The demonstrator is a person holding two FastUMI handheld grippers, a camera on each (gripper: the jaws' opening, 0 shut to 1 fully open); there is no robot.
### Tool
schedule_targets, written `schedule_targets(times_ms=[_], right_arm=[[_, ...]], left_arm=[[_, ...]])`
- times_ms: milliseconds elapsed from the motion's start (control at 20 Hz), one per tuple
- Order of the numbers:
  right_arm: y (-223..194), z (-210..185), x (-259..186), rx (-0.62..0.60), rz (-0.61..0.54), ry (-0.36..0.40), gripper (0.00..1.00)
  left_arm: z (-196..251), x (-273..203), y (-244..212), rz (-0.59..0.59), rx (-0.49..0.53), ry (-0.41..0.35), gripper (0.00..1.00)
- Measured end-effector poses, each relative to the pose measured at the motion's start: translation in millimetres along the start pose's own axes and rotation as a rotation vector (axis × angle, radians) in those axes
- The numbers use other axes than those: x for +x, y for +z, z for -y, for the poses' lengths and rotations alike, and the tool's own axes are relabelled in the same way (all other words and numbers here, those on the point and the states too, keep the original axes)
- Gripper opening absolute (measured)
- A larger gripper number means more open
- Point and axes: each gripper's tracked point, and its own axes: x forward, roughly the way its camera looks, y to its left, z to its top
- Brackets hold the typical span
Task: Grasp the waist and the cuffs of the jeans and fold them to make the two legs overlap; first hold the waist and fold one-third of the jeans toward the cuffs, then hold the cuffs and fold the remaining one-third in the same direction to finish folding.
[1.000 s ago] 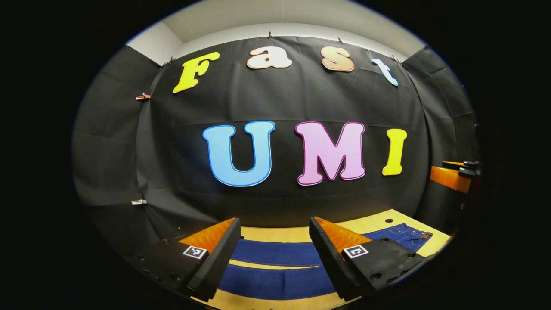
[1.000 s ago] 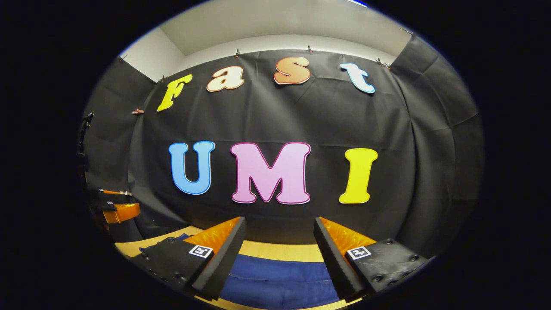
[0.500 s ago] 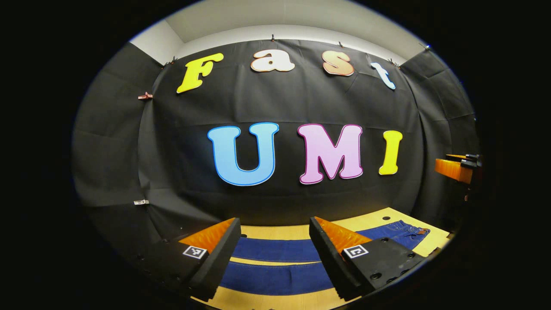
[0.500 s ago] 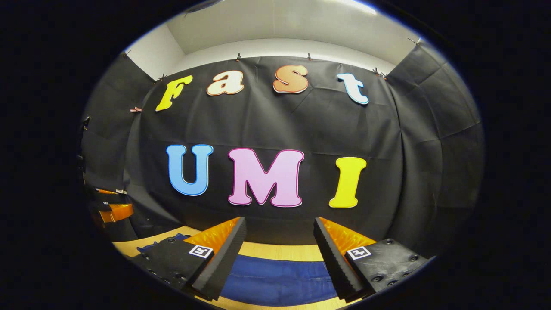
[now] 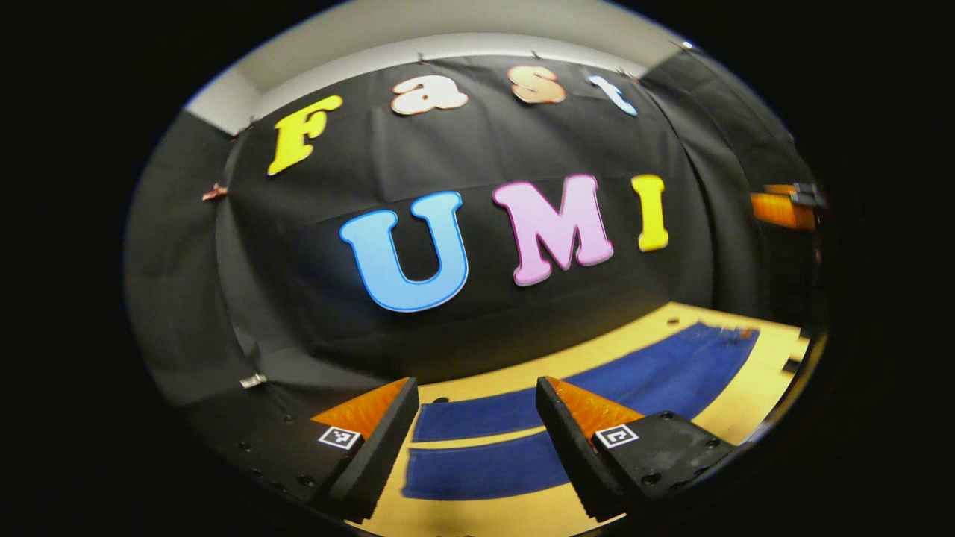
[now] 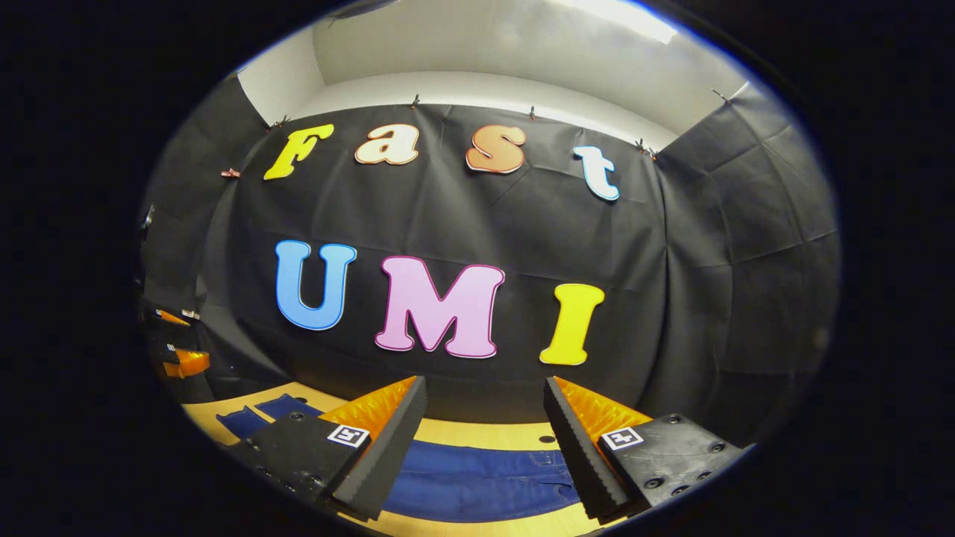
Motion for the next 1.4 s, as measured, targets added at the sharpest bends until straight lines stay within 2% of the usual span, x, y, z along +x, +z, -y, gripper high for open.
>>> schedule_targets(times_ms=[100,150,200,350,450,500,650,800,850,950,1000,1150,1250,1350,1400], right_arm=[[-3,11,-4,-0.058,-0.003,-0.043,0.96],[-3,12,-9,-0.076,-0.006,-0.048,0.89],[-2,11,-12,-0.090,-0.003,-0.048,0.96],[-7,16,-25,-0.127,-0.023,-0.065,0.96],[-19,20,-34,-0.118,-0.065,-0.082,1.00],[-25,23,-39,-0.110,-0.089,-0.094,0.96],[-35,39,-49,-0.094,-0.148,-0.150,0.96],[-47,49,-54,-0.070,-0.204,-0.199,0.96],[-49,52,-55,-0.072,-0.219,-0.209,1.00],[-52,53,-56,-0.095,-0.231,-0.214,0.89],[-53,52,-55,-0.109,-0.237,-0.211,0.97],[-59,49,-56,-0.141,-0.258,-0.198,0.96],[-67,49,-55,-0.164,-0.271,-0.191,0.96],[-80,52,-51,-0.200,-0.291,-0.176,0.97],[-88,55,-48,-0.231,-0.305,-0.166,0.97]], left_arm=[[-14,11,-42,-0.065,0.138,-0.043,0.98],[-20,16,-64,-0.097,0.213,-0.072,0.99],[-25,21,-89,-0.139,0.289,-0.108,0.98],[-36,35,-175,-0.259,0.534,-0.245,0.99],[-48,43,-243,-0.373,0.704,-0.338,0.98],[-53,47,-269,-0.407,0.768,-0.365,0.99],[-63,53,-323,-0.469,0.918,-0.439,0.98],[-77,67,-353,-0.515,0.935,-0.448,0.98],[-78,73,-359,-0.531,0.932,-0.456,0.98],[-81,86,-369,-0.547,0.952,-0.476,0.98],[-80,94,-369,-0.535,0.975,-0.485,0.98],[-74,120,-373,-0.520,1.025,-0.526,0.95],[-71,132,-369,-0.503,1.047,-0.538,0.89],[-66,136,-381,-0.553,1.004,-0.576,0.84],[-64,136,-383,-0.570,0.997,-0.585,0.67]])
